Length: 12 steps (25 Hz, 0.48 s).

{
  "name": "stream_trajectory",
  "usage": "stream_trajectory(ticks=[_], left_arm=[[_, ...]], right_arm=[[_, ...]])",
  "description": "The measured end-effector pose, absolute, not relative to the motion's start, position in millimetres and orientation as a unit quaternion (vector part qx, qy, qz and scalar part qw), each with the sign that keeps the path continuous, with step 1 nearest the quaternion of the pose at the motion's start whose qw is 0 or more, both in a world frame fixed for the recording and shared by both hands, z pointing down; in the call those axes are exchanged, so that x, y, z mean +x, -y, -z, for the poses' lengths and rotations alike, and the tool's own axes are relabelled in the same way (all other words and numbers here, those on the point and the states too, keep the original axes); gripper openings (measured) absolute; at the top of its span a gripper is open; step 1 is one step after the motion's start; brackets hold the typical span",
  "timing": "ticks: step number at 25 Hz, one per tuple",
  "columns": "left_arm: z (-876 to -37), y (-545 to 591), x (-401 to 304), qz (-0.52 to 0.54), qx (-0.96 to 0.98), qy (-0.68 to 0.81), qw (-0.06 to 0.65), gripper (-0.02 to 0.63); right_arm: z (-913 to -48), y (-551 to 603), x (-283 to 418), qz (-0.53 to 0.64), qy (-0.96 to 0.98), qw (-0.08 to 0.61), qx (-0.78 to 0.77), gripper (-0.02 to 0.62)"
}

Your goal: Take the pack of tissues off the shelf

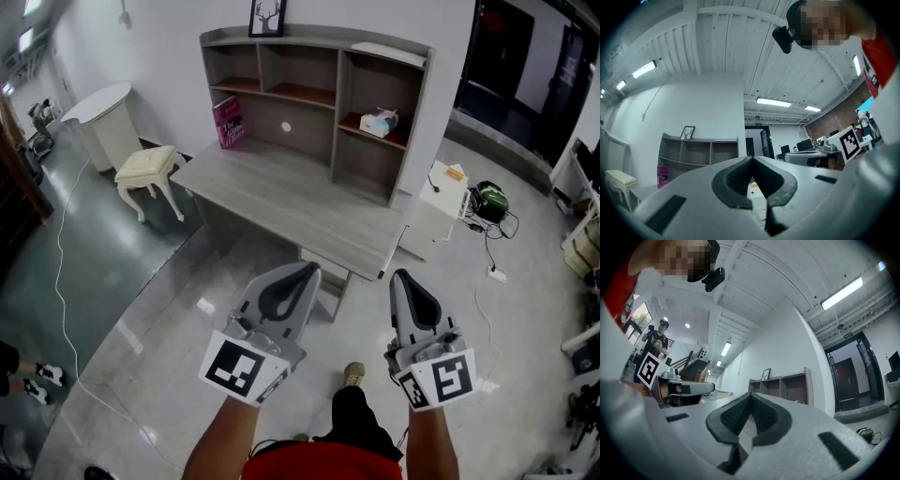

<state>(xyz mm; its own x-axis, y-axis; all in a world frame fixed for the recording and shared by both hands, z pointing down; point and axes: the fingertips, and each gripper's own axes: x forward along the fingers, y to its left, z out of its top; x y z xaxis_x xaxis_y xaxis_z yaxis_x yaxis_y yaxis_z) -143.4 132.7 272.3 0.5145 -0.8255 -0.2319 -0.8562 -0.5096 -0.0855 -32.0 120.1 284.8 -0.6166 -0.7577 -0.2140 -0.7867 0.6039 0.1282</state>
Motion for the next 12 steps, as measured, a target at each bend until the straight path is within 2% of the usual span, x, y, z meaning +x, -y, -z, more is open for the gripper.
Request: stream_trajectory(ticks=[12], left_arm=[[-269.8, 76.2, -94.3, -0.070, -0.858, -0.500, 0.097, 0.008]], right_arm=[[-278.7, 83.9, 18.0, -0.120, -0.897, 0.063, -0.421, 0.005]])
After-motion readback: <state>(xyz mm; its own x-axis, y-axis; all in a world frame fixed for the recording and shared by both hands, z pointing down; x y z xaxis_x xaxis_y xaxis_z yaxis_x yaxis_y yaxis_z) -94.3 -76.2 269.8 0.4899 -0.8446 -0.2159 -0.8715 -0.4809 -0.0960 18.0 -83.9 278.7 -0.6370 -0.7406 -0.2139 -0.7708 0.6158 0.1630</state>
